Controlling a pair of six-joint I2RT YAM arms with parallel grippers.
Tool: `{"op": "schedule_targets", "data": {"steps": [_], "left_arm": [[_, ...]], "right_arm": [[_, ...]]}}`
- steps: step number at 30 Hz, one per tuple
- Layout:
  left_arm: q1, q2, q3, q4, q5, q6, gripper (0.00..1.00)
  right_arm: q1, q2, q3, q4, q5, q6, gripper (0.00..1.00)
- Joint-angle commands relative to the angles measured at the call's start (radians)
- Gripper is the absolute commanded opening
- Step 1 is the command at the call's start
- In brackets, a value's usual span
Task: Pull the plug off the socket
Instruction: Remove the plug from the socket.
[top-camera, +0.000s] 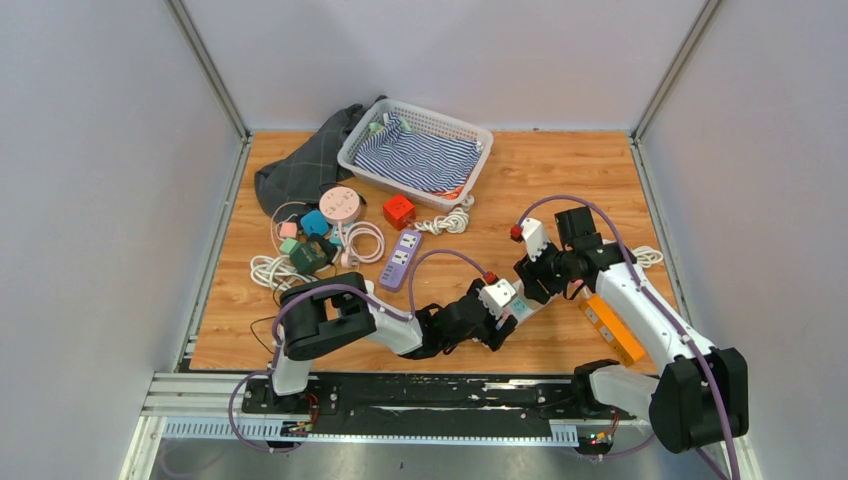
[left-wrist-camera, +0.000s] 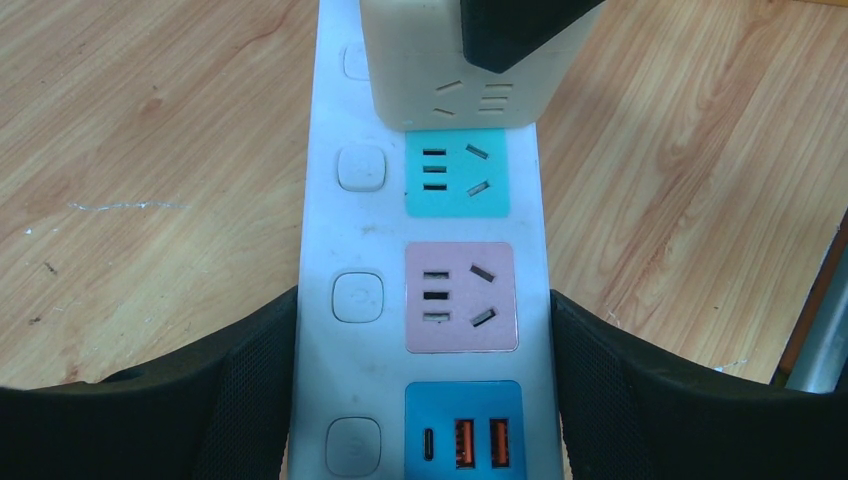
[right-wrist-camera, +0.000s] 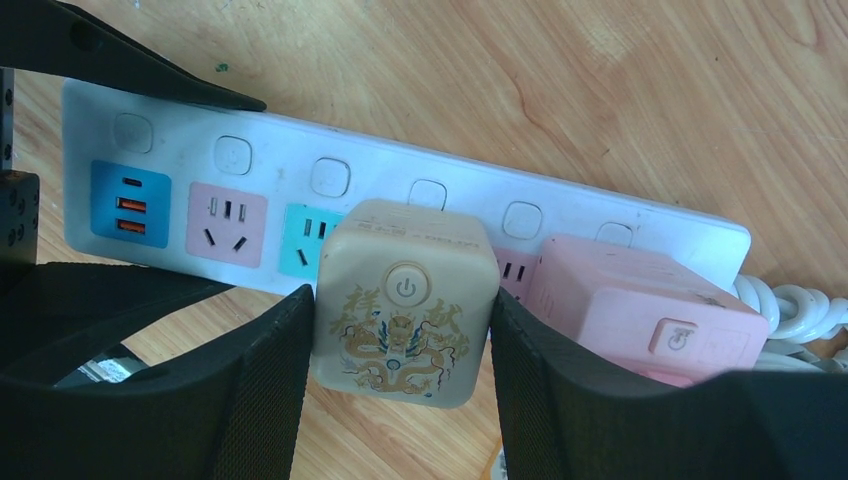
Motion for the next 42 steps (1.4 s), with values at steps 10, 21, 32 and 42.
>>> {"op": "schedule_targets", "data": {"steps": [10, 21, 32, 42], "left_arm": [[-0.001, 0.018, -0.028, -0.037, 0.005, -0.049, 0.00], [-0.001, 0.017, -0.028, -0.037, 0.009, -0.047, 0.00], [-0.001, 0.017, -0.030, -0.034, 0.016, -0.046, 0.00], [-0.001, 0.019, -0.030, -0.033, 0.019, -0.043, 0.00]], "right_arm": [[0.074, 0.032, 0.023, -0.127, -0.048, -0.112, 0.00], [0.068, 0.014, 0.011, -0.190, -0.252, -0.215, 0.00], [0.013, -0.006, 0.038, -0.100, 0.016, -0.091, 0.00], [0.064, 0.008, 0.024, -0.222, -0.274, -0.247, 0.00]]}}
